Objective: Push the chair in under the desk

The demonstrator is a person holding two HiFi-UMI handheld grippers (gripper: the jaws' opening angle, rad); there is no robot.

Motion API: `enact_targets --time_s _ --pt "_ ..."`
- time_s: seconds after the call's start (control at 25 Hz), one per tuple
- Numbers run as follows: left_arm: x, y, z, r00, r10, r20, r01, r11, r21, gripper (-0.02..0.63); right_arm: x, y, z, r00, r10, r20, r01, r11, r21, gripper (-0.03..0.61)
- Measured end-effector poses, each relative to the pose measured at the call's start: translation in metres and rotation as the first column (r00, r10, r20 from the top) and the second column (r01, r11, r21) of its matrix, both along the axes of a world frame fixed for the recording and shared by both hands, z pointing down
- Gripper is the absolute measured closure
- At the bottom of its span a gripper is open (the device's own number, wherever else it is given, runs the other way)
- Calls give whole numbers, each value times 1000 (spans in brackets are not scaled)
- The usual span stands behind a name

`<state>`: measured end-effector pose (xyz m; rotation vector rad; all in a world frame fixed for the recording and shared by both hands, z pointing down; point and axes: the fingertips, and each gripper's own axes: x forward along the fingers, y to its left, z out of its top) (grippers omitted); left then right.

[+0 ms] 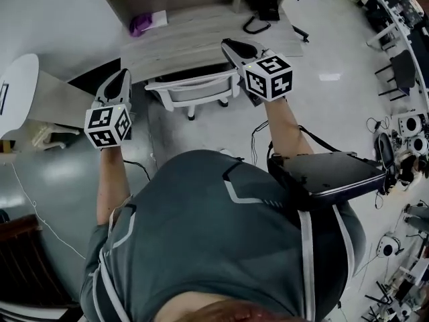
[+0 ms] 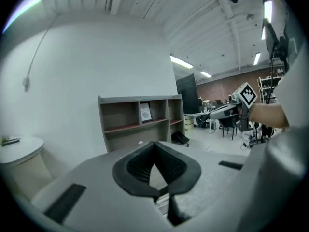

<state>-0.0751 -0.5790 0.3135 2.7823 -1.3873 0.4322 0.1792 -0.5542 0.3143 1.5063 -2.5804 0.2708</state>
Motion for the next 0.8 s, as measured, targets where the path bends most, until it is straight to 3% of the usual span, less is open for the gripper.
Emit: enact_targets --time_s 0.24,0.4,0.8 --pt "-8 5 -43 994 -31 -106 33 999 21 604 2 8 -26 997 73 21 -74 997 37 549" --pt "-5 8 -47 995 -41 -86 44 999 30 604 10 9 -34 992 122 29 -123 992 31 551" --pt "4 10 -30 999 -18 -49 18 1000 -4 604 10 8 -35 989 145 23 -145 988 46 551"
